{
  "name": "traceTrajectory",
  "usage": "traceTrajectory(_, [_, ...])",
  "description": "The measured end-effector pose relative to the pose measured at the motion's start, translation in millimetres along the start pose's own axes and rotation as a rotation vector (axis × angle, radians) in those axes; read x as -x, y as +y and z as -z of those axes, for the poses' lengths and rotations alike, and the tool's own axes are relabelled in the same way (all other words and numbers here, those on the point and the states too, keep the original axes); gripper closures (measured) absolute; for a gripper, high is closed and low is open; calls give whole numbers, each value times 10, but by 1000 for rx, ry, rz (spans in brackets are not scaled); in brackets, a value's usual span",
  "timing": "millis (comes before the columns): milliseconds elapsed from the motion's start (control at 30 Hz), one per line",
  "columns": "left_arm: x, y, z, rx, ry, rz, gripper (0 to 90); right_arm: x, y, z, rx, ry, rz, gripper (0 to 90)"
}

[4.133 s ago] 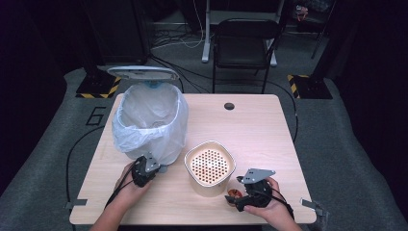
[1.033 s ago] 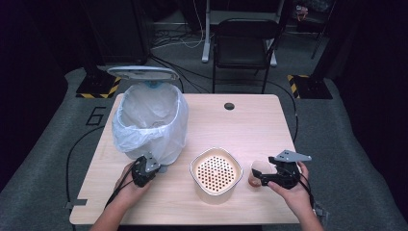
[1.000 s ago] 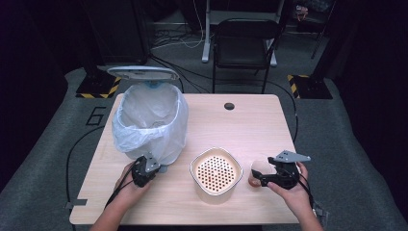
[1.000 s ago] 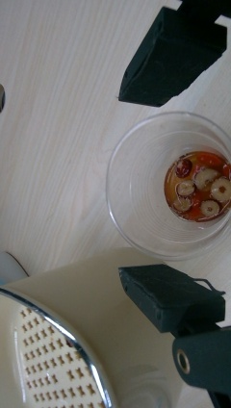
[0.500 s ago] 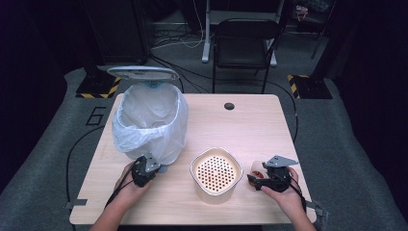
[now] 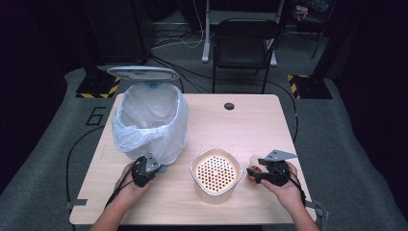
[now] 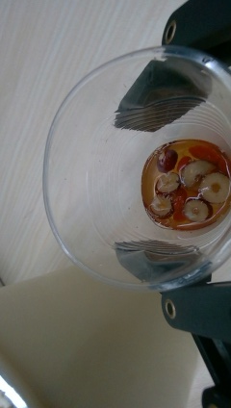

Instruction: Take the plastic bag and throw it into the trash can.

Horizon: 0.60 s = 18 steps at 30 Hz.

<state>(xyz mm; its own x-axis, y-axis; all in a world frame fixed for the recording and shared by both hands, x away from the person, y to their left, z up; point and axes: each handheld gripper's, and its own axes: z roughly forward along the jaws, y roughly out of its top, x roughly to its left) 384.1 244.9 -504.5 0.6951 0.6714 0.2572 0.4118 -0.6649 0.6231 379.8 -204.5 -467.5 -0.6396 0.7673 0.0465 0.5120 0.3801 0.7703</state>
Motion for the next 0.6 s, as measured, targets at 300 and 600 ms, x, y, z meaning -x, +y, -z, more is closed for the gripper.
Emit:
traceTrajectory(300, [-4,-2,-3,5,0,-1,900,46,411,-10,35,13,84,351])
traceTrajectory(600, [-4,-4,-4,7,5,2,900,69,915,-166,48,63,197,356])
